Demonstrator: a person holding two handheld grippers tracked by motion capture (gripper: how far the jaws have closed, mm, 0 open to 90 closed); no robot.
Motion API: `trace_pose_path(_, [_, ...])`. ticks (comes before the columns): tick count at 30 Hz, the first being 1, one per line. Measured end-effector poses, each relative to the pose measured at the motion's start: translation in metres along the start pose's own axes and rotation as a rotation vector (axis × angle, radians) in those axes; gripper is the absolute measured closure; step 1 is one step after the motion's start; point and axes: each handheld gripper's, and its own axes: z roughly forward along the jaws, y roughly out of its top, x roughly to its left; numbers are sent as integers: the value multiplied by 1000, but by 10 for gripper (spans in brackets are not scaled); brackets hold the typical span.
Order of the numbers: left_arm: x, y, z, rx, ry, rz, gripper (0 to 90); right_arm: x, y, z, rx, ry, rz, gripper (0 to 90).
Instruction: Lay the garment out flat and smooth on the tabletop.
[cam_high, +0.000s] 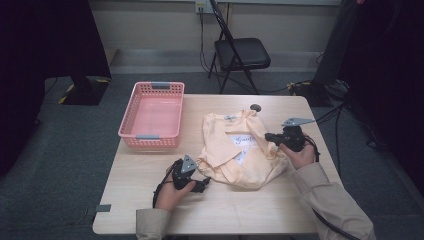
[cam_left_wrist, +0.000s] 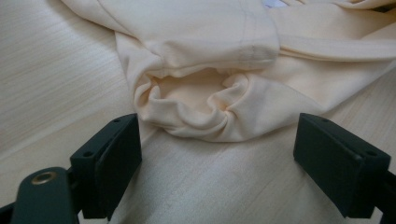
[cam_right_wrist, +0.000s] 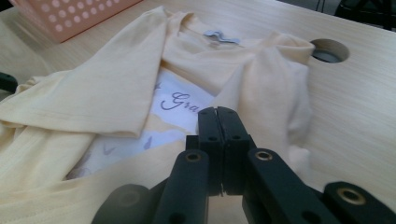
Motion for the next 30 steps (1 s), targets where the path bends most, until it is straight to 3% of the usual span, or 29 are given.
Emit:
trace_pose_path(12, [0,0,0,0,0,0,146,-43,2,-29,-48,-77,78,896])
trace_pose_path(30, [0,0,0,0,0,-2,146,-78,-3,-46,-62,-170,100,896])
